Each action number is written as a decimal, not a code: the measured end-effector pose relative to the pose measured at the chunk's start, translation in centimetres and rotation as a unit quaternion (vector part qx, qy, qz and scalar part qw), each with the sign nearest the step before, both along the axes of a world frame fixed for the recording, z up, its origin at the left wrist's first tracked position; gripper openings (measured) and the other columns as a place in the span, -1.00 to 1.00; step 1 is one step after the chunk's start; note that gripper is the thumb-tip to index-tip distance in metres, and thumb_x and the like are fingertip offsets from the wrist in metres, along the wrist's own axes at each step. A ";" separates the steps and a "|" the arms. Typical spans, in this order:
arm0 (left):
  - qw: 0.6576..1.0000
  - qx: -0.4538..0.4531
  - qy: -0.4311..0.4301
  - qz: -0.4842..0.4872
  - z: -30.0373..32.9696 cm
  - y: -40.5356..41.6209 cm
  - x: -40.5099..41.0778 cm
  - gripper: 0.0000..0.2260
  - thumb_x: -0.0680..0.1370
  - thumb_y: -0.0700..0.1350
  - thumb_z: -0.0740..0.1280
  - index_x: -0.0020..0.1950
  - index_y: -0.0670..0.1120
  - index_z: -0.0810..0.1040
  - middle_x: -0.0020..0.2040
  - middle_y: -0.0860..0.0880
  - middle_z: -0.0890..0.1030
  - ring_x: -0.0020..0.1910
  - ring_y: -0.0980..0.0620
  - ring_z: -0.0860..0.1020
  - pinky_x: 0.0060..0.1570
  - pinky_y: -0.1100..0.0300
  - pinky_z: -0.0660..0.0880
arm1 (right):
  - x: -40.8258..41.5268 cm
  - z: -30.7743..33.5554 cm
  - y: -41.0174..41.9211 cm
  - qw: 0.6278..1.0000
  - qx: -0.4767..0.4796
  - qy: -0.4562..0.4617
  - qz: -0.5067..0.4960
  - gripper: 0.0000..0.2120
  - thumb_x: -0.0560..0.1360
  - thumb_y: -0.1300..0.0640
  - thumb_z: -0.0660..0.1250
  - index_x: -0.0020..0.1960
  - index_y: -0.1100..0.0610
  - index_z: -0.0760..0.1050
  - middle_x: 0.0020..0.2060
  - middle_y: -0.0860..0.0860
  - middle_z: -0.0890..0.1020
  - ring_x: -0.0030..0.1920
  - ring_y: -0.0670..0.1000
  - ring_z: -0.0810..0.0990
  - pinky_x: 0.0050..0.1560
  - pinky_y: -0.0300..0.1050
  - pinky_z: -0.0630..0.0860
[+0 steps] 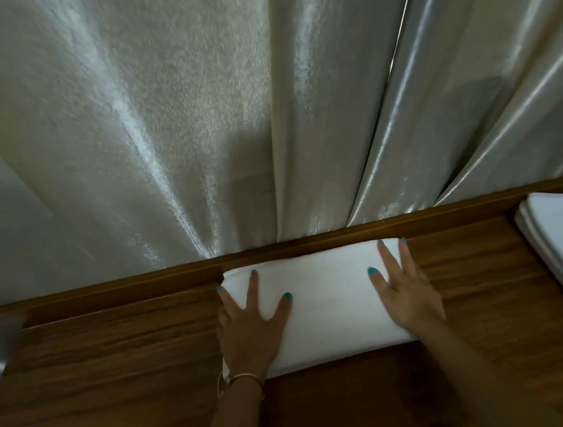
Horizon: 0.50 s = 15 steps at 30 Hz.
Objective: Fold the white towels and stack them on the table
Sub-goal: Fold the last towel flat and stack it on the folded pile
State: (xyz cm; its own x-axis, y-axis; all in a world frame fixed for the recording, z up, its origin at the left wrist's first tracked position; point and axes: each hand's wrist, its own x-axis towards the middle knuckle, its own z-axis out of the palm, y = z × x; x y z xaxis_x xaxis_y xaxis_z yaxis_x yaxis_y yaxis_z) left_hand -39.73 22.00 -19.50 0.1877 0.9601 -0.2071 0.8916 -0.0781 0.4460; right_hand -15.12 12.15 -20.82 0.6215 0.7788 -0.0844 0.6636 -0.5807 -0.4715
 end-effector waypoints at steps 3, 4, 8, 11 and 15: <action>0.999 0.029 -0.013 0.006 0.1 -0.3 0.0 -0.22 0.39 0.50 0.10 0.51 0.31 -0.13 0.57 -0.11 -0.08 0.47 -0.22 0.14 0.39 -0.14 0.21 | 0.3 -0.3 -0.5 0.988 0.086 0.085 -0.096 -0.29 0.44 -0.30 0.26 0.49 -0.18 0.06 0.52 -0.09 0.13 0.43 0.12 0.29 0.23 0.15 0.41; 0.998 0.040 -0.043 0.030 0.1 -0.3 0.1 -0.17 0.38 0.48 0.17 0.54 0.23 -0.09 0.56 -0.12 0.01 0.45 -0.21 0.18 0.36 -0.13 0.26 | 0.6 -0.3 -0.5 0.972 0.106 0.136 -0.159 -0.21 0.37 -0.29 0.38 0.48 -0.11 0.13 0.47 -0.03 0.26 0.37 0.12 0.37 0.17 0.12 0.46; 0.977 0.010 -0.129 0.169 0.3 -0.3 0.4 0.06 0.23 0.40 0.44 0.50 -0.15 0.11 0.40 -0.18 0.36 0.35 -0.20 0.36 0.28 -0.10 0.40 | 0.9 0.4 0.4 0.939 0.064 0.199 -0.272 -0.18 0.16 -0.24 0.56 0.28 0.08 0.37 0.15 0.08 0.55 -0.01 0.07 0.51 -0.16 -0.07 0.43; 0.960 -0.082 -0.153 0.218 1.2 1.1 0.6 -0.02 0.13 0.35 0.54 0.31 -0.24 0.35 0.22 -0.17 0.52 0.14 -0.16 0.53 0.06 0.03 0.53 | 1.2 1.4 1.4 0.936 0.007 0.209 -0.284 -0.23 0.15 -0.24 0.57 0.19 0.13 0.42 0.12 0.10 0.57 0.05 0.14 0.55 -0.17 -0.06 0.42; 0.940 -0.186 -0.220 0.182 2.1 2.4 -0.6 -0.28 0.21 0.13 0.62 0.22 -0.22 0.50 0.14 -0.16 0.58 0.07 -0.15 0.57 -0.04 0.13 0.48 | 2.2 2.6 1.4 0.916 -0.050 0.273 -0.289 -0.13 0.10 -0.13 0.64 0.27 0.20 0.40 0.22 0.14 0.52 0.19 0.20 0.52 -0.03 0.02 0.46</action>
State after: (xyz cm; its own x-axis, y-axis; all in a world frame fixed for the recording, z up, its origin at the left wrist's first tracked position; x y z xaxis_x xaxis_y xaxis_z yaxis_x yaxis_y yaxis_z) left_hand -40.37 24.38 -17.42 0.0070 0.8539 -0.5204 0.5511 0.4310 0.7145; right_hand -12.95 13.57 -18.19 0.7720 0.3034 -0.5586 -0.0874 -0.8197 -0.5660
